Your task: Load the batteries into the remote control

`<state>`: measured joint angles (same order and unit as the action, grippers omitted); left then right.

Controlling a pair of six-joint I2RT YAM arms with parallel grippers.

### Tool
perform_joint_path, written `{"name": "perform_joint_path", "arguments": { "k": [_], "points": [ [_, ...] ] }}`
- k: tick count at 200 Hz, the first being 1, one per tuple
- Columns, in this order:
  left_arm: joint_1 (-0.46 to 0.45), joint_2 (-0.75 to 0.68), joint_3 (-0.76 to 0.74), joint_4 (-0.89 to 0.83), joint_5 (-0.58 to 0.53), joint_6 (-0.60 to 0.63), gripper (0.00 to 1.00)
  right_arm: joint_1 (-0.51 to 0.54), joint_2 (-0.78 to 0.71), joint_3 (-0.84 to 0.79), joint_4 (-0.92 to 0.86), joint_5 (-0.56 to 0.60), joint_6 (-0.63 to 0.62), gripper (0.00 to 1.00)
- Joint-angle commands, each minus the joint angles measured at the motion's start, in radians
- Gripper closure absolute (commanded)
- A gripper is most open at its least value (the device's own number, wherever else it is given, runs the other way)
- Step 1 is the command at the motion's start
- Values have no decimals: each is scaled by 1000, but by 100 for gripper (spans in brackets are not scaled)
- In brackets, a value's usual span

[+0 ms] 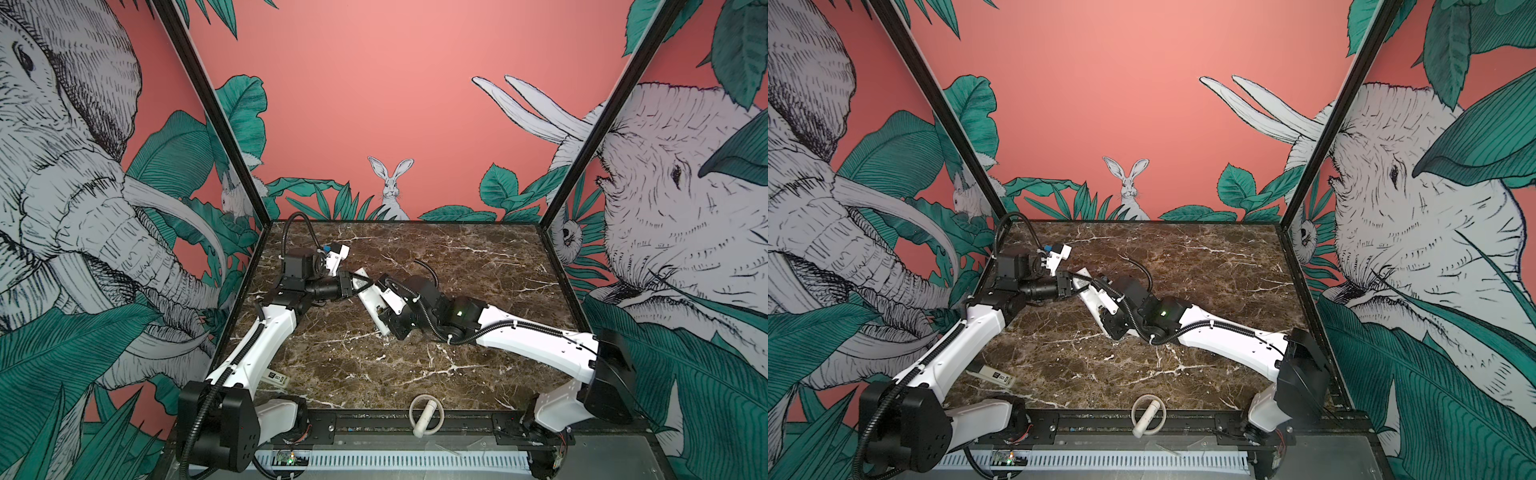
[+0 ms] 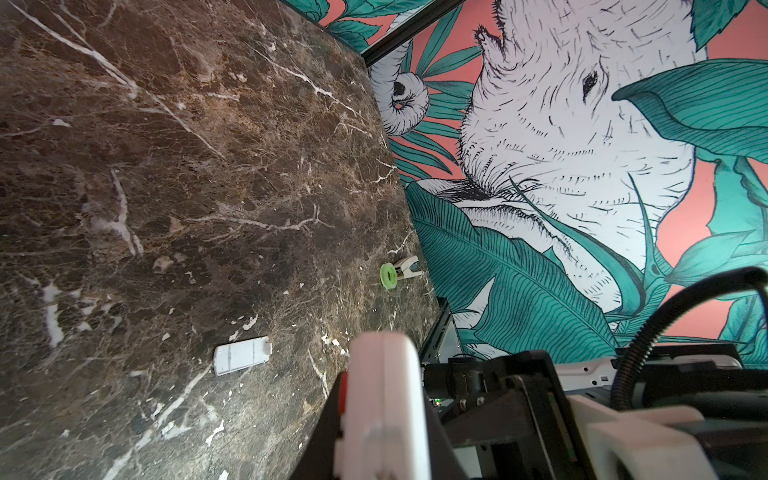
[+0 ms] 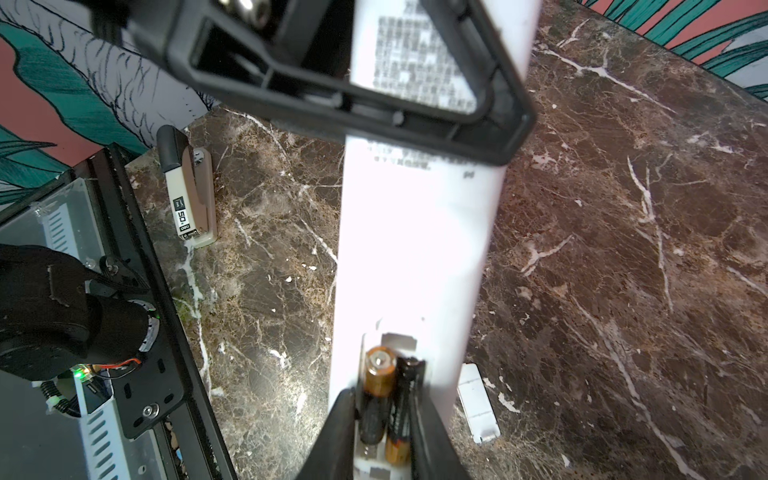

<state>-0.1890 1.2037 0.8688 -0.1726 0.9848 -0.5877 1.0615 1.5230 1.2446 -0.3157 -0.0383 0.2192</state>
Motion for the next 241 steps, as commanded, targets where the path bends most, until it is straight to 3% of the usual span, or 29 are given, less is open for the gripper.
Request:
{"name": "perform_joint_path", "arguments": {
  "k": [1,60,124,167,241],
  "points": [
    [-2,-41,2,-4,32,6,100,5,4,36,2,49,-9,76],
    [1,-42,2,-10,32,11,100,5,31,61,-4,62,-20,79],
    [4,-50,2,-15,31,12,100,5,57,110,-19,63,-33,90],
    [7,-49,6,-9,37,1,100,5,47,80,-6,63,-28,92],
    [20,-14,-56,281,141,-254,100,5,37,27,29,69,-15,91]
  ]
}}
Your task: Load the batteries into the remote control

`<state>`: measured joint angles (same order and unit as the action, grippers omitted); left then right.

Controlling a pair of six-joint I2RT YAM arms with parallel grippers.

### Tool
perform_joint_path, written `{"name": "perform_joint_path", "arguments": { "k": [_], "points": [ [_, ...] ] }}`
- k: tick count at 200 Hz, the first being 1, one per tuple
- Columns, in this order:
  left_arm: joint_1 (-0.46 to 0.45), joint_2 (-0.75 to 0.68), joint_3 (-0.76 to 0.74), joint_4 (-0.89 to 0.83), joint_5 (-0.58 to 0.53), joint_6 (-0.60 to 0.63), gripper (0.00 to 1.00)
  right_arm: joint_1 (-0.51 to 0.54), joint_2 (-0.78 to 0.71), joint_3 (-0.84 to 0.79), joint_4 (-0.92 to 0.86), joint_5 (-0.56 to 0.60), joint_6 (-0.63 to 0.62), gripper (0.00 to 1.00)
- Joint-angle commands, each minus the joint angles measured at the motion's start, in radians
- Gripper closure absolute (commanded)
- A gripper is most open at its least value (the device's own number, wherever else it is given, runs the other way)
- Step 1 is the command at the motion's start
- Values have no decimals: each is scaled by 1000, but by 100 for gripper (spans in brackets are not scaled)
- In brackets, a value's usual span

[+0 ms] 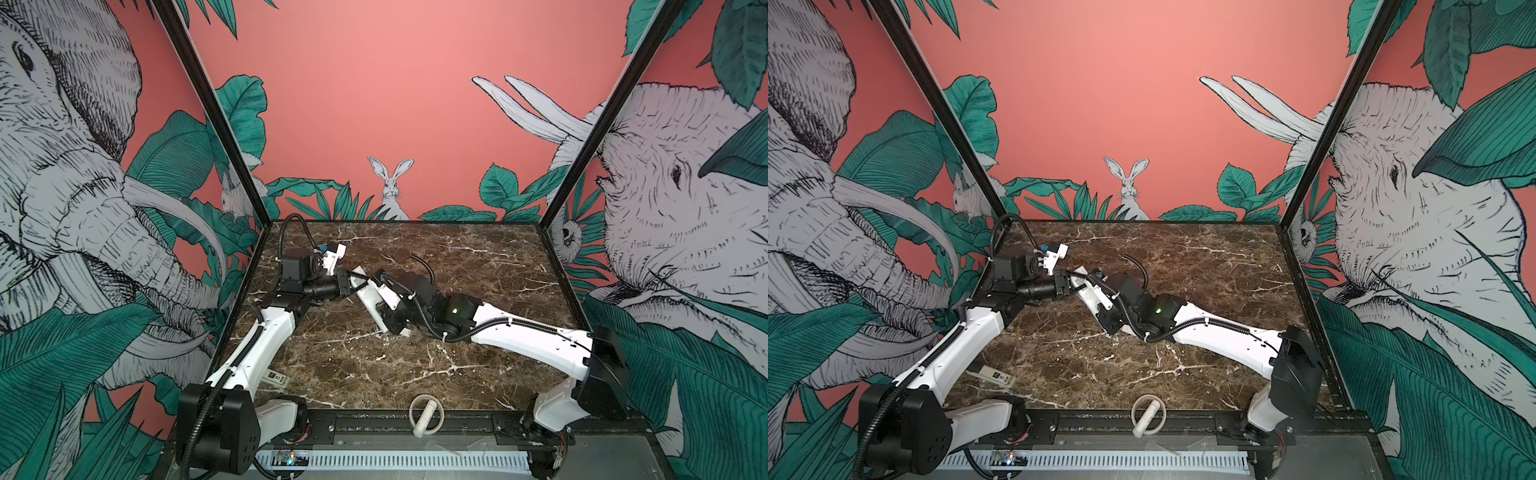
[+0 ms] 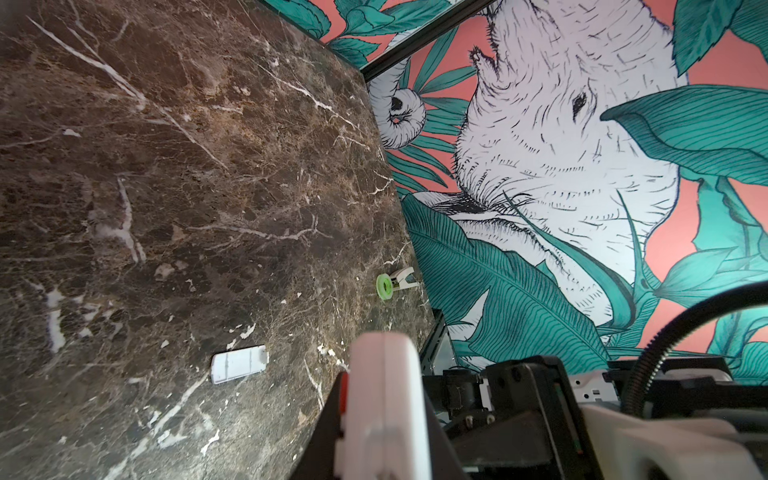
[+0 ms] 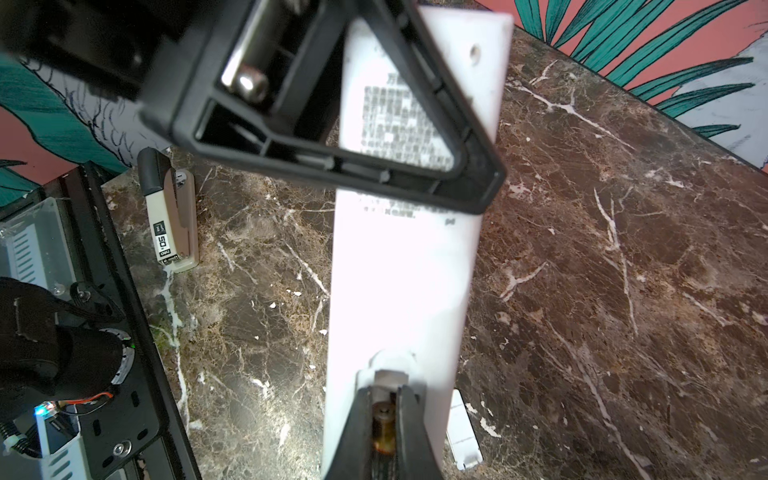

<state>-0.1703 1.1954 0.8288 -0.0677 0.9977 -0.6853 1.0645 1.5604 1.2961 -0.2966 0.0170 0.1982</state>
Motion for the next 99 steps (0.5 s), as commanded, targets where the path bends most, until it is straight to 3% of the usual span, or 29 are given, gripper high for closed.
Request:
{"name": "perform_joint_path", "arguments": {
  "k": [1,42,99],
  "points": [
    [2,-6,-17,180,130,-158,100,2,0,-24,11,13,6,91],
    [3,11,-33,237,147,-209,100,2,3,-34,30,32,5,88],
    [20,12,-27,188,122,-172,100,3,-8,-33,-14,64,2,82]
  ]
}}
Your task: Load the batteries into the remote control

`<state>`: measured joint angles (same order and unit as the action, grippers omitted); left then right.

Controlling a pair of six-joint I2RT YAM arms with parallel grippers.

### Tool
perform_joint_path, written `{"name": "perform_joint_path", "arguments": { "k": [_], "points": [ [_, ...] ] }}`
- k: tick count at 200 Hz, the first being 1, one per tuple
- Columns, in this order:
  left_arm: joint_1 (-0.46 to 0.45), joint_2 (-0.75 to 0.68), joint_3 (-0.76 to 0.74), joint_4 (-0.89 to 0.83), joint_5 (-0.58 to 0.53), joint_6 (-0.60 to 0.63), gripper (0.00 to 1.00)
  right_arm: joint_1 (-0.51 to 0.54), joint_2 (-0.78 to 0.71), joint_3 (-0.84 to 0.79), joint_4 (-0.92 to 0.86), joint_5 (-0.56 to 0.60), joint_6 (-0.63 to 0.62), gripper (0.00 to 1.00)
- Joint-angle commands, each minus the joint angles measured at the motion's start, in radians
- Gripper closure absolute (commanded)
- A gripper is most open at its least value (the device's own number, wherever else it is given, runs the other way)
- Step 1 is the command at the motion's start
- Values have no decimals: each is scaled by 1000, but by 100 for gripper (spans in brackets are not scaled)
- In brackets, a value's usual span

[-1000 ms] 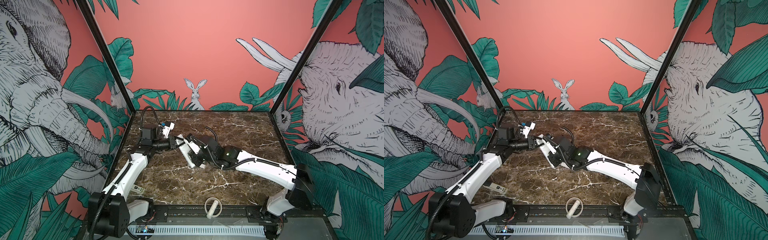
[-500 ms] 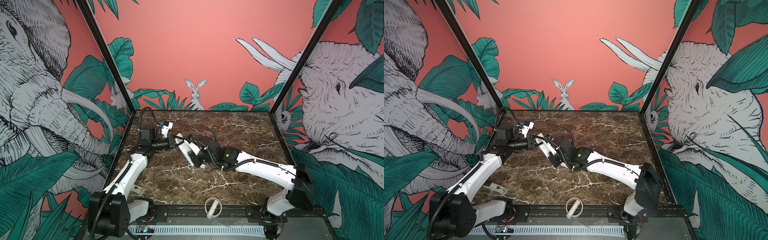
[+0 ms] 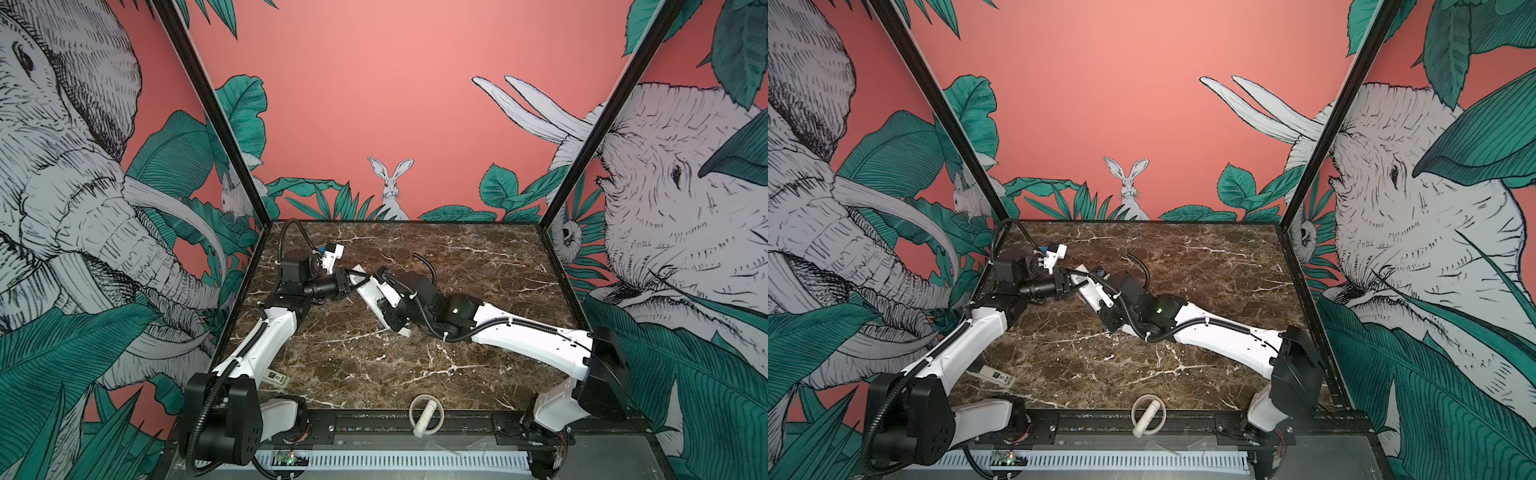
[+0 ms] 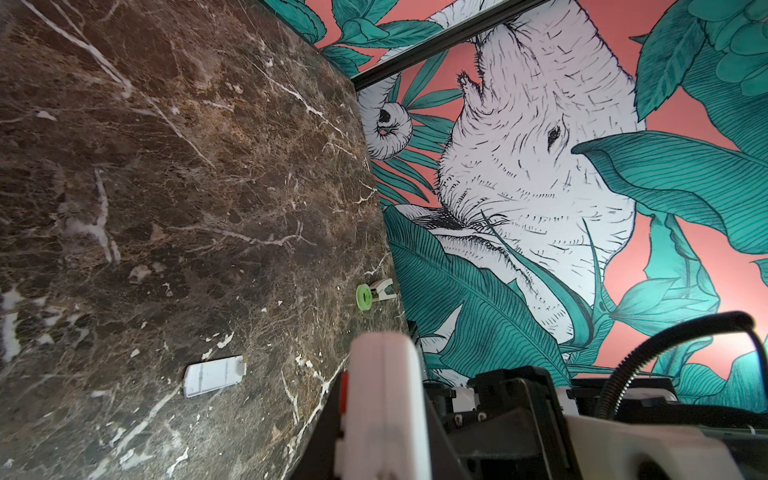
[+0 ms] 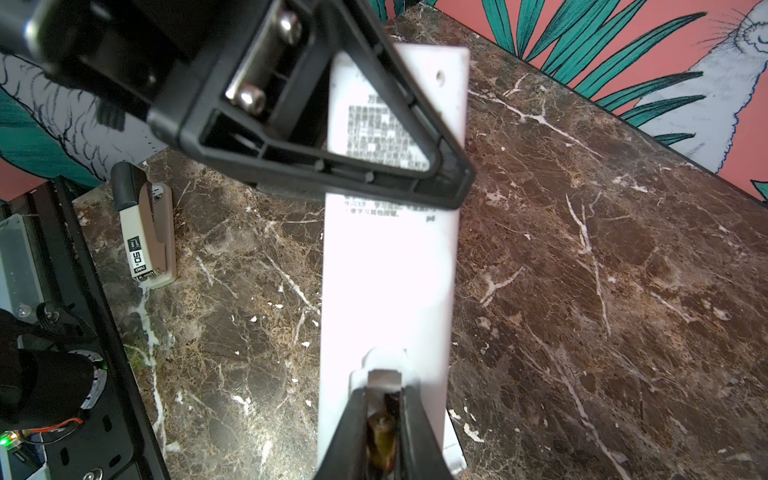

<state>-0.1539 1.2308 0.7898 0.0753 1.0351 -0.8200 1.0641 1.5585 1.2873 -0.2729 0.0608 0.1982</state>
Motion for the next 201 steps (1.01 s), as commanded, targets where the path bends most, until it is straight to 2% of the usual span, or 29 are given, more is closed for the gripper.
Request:
{"name": "perform_joint_path", "arguments": {
  "k": [1,70,148,201],
  "points": [
    [4,-24,12,45,85,-38,100,3,-7,-25,-38,20,2,82],
    [10,-13,13,54,66,-42,100,3,-29,-45,-69,51,8,79],
    [16,-16,13,60,65,-48,100,2,-16,-29,-89,59,-4,88],
    [23,-12,5,56,62,-52,100,2,-67,-51,-18,57,-9,90]
  ]
}}
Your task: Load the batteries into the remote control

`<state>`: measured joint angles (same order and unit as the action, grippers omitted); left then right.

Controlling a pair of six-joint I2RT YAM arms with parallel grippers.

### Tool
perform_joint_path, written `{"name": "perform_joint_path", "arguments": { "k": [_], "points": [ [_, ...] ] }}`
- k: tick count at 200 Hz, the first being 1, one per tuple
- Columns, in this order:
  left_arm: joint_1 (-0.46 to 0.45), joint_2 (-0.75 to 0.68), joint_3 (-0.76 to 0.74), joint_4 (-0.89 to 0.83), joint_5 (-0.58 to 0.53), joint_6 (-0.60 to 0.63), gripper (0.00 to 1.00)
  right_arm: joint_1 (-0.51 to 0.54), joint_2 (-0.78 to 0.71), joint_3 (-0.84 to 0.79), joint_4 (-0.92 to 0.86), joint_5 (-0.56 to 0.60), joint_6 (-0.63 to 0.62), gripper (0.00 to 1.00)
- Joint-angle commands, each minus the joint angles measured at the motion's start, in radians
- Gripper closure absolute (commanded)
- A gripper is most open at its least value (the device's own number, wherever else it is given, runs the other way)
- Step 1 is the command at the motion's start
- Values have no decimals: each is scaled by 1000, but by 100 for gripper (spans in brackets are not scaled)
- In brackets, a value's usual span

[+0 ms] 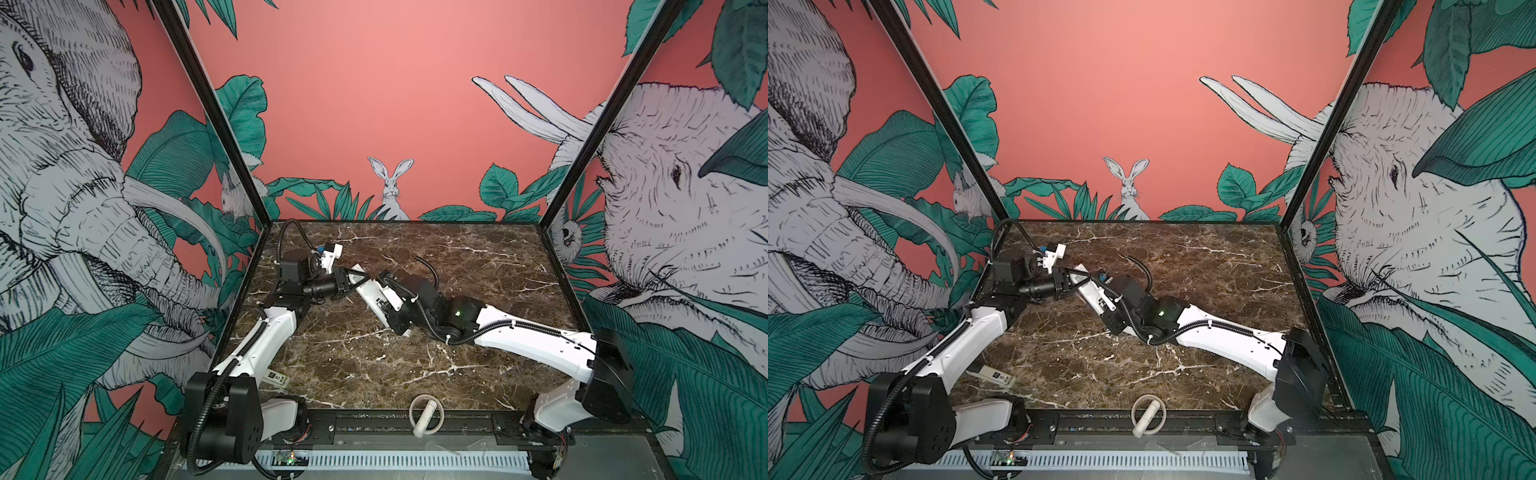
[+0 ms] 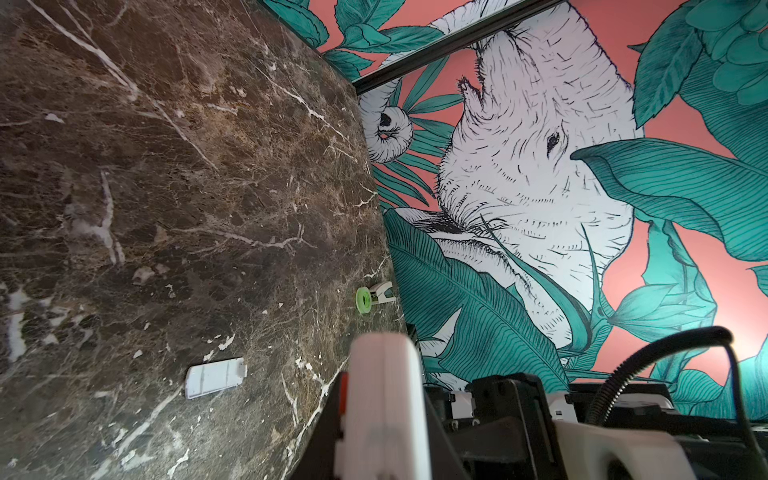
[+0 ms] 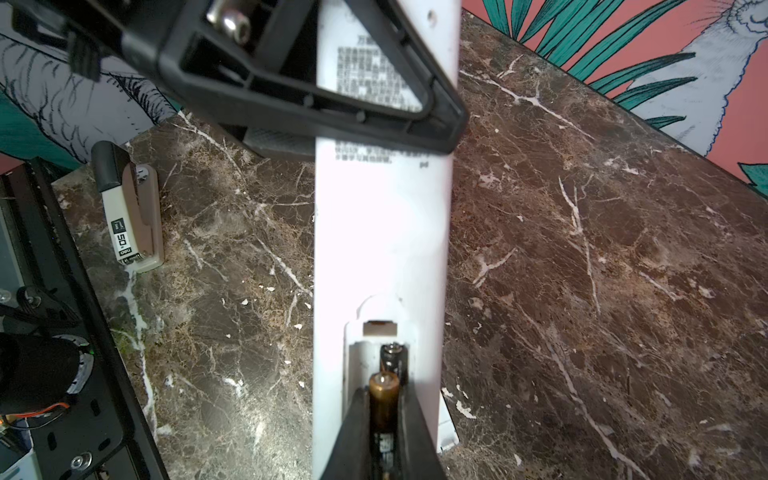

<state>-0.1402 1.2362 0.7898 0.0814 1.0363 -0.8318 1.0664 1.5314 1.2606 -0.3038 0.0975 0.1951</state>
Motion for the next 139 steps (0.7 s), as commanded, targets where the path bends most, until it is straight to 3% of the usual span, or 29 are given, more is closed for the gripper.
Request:
{"name": "perform_joint_path", "arguments": {
  "k": [1,71,139],
  "points": [
    [10,-18,5,49,60,-42,100,0,-42,-26,14,19,-6,90],
    [35,-3,-22,165,94,-153,100,0,-128,-82,163,8,-19,91],
    [35,-15,-27,176,115,-172,100,0,-110,-78,268,-49,-51,90]
  ]
}}
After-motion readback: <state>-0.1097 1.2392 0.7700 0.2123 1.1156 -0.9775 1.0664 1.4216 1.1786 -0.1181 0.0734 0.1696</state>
